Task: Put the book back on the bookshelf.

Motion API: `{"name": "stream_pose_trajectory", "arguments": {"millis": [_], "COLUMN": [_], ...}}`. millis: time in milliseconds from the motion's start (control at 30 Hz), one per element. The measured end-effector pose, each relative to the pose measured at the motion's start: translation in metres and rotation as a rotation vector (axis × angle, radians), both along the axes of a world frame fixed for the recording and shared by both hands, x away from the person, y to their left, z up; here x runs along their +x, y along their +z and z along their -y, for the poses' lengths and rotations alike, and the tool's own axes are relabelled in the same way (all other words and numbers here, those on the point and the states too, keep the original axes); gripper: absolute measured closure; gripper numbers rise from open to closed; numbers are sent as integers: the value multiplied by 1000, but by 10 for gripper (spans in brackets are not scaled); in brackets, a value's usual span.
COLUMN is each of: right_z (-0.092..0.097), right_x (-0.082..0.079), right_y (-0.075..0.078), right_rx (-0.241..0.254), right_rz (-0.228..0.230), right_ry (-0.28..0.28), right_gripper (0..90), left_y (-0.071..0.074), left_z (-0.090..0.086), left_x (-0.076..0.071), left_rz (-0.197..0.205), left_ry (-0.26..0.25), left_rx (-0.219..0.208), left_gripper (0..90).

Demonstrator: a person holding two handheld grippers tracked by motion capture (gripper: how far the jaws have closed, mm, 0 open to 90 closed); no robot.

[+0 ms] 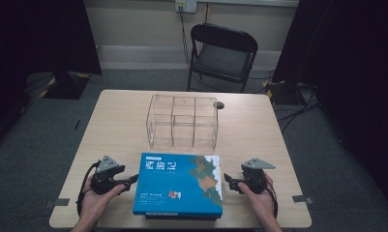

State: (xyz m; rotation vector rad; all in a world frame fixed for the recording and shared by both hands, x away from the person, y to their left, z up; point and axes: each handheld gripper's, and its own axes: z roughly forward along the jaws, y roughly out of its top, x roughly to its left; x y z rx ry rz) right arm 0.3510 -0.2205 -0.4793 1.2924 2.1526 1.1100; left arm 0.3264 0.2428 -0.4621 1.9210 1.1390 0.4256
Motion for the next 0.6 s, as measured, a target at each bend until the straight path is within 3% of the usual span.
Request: {"name": "stream_pose_trajectory", "arguments": {"millis": [67, 100, 167, 233, 333, 367, 433, 600], "right_z": [3, 6, 7, 7, 7, 6, 2, -22], "right_x": [-3, -5, -6, -5, -5, -3, 1, 6], "right_y": [12, 21, 25, 40, 48, 57, 63, 66], "right_rx": [27, 71, 97, 125, 140, 168, 194, 209], "right_rz": [36, 56, 61, 84, 103, 119, 130, 118], "right_ry": [-12, -10, -4, 24, 44, 55, 72, 154], "right_gripper": [261, 291, 309, 338, 370, 378, 383, 368], "left_y": [9, 11, 19, 29, 35, 37, 41, 43], "left_z": [-1, -1, -3, -6, -6, -6, 1, 16], "left_x": [-4, -5, -7, -8, -9, -10, -12, -15], "left_rz": [37, 48, 62, 94, 115, 119, 122, 119], "left_ry": [7, 10, 20, 34, 42, 49, 23, -28], "left_rx": [-31, -47, -82, -122, -137, -150, -178, -176], "left_gripper": [326, 326, 326, 334, 354, 369, 384, 415]}}
